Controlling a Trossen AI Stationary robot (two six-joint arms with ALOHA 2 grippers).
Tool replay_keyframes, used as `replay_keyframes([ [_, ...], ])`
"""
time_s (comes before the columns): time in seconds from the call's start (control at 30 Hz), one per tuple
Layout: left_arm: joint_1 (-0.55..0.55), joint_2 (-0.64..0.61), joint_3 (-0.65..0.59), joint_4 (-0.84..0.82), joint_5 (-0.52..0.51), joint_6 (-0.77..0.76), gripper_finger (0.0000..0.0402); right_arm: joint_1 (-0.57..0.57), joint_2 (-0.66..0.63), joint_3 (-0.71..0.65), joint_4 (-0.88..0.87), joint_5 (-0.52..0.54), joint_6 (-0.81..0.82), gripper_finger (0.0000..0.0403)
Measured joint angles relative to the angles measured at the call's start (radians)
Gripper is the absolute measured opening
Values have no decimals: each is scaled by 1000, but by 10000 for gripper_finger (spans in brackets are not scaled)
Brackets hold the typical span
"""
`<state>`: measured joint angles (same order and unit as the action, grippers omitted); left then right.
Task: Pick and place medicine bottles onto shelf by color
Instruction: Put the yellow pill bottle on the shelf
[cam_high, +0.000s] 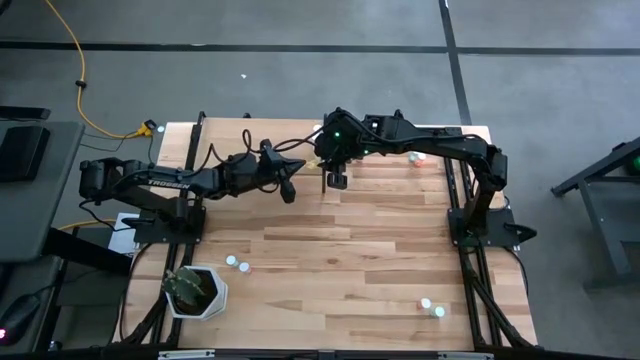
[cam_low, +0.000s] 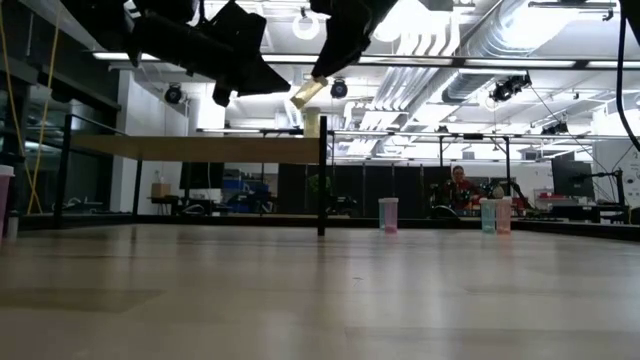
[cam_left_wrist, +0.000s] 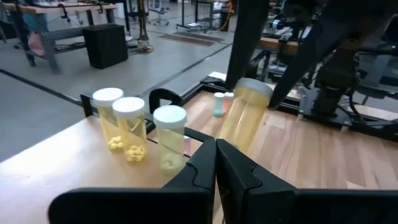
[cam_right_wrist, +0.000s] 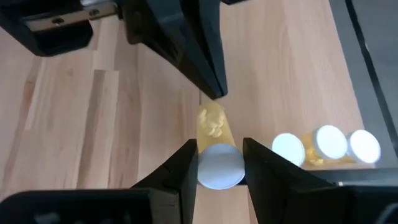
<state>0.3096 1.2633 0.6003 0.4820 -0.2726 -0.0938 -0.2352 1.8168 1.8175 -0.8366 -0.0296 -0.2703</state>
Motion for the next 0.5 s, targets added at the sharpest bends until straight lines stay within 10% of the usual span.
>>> replay_keyframes([
  [0.5, 1, 0, 0, -14, 22, -8, 0, 0, 0, 0, 43, -29, 0, 103],
])
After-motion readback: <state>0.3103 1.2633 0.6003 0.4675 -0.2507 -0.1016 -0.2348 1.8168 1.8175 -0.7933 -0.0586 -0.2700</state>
